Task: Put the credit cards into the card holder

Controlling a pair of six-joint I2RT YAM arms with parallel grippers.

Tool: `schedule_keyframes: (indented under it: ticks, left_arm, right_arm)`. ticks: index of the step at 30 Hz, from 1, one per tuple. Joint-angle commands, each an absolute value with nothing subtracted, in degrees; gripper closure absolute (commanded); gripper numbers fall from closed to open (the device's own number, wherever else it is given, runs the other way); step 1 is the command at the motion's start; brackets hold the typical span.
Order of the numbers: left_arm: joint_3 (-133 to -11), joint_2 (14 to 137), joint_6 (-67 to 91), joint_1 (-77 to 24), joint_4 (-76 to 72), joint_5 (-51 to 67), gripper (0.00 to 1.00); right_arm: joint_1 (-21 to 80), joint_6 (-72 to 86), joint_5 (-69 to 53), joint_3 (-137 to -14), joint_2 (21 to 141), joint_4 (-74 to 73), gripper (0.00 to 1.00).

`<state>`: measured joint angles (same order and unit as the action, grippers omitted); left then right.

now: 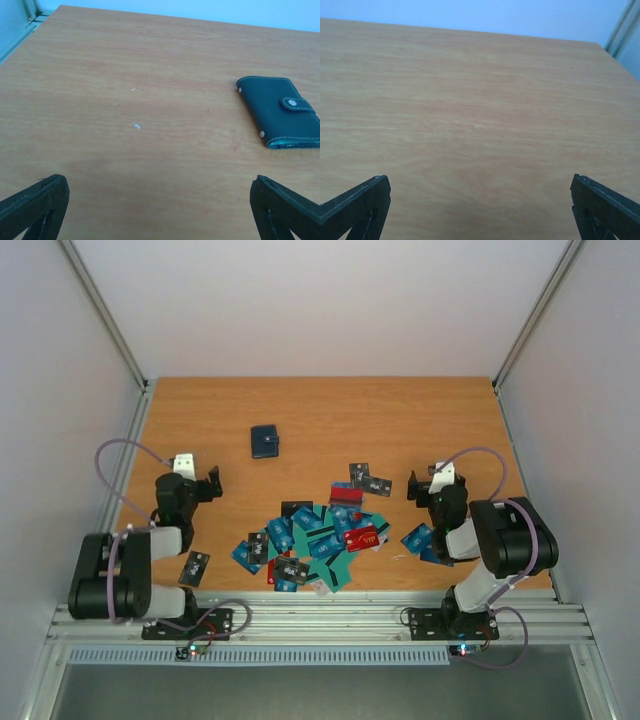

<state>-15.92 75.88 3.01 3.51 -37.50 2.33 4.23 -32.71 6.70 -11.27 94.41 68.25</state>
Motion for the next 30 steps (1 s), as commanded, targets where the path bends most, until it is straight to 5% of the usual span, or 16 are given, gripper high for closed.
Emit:
schedule_keyframes:
  ticks: [1, 9, 30]
  left_arm:
    - [-17.09, 87.56, 2.36, 3.48, -59.59, 4.30, 0.01]
    - [-22.94, 89.12, 0.47, 3.16, -51.15, 7.53, 0.01]
    - [-22.59, 89.47, 0.44, 2.81, -52.56, 7.08, 0.01]
  right_arm:
    - [2.01, -31.17, -2.10, -16.28, 91.81, 64.16, 0.02]
    - [-1.76, -27.00, -2.42, -23.91, 91.14, 48.07, 0.01]
    - [-1.85, -26.64, -1.41, -24.37, 91.17, 47.43, 0.02]
